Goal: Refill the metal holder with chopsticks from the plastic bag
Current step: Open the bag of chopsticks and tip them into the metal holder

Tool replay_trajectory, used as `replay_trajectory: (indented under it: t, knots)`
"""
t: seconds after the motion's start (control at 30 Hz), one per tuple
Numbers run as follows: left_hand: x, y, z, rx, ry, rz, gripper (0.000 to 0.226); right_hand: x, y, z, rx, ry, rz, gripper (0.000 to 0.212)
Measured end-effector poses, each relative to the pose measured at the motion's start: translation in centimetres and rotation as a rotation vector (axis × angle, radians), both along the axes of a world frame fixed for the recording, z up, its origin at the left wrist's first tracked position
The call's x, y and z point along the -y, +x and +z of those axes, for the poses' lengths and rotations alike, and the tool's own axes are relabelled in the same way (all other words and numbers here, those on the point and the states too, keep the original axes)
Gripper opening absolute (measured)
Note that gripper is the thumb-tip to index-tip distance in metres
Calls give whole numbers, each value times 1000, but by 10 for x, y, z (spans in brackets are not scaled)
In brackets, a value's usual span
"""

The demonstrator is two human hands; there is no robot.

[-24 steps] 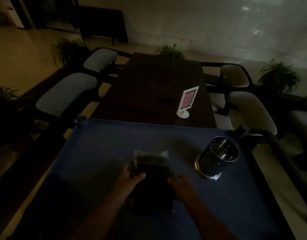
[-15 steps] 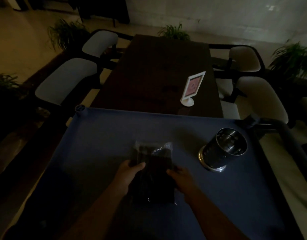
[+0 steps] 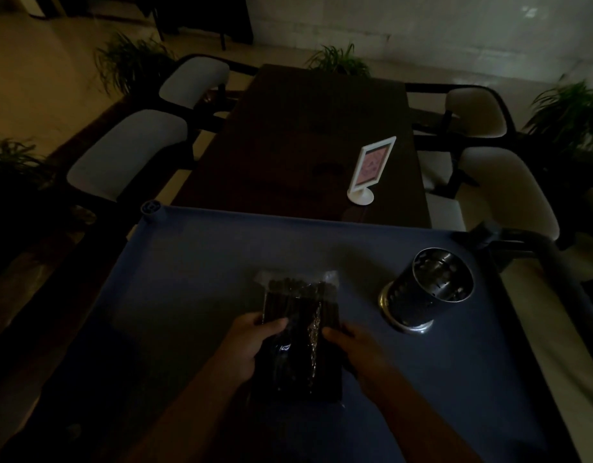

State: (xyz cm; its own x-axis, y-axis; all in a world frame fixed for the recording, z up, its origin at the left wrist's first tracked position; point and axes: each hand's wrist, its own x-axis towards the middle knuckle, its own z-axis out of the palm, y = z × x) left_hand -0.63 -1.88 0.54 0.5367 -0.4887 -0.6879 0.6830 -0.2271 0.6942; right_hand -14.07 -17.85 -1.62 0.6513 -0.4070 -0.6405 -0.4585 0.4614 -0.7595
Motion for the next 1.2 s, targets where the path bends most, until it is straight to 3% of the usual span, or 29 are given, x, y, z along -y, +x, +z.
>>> replay_trajectory:
  t: [0.43,0.6,0.73,0.9,1.2]
  knots:
    - [8,-25,36,-19,-218,6,49,13,-31,48,162,3,-58,20]
    - [7,-31,45,-3,-278,-61,32,15,-42,63,302,108,-85,35]
    - [8,-34,54,26,-292,-137,54,15,-43,76,372,152,-112,37]
    - [15,-41,61,84,-223,-100,59,17,-43,88,346,119,-126,36]
    - [24,-48,62,88,-129,-24,54,25,-35,95,164,-147,-83,26]
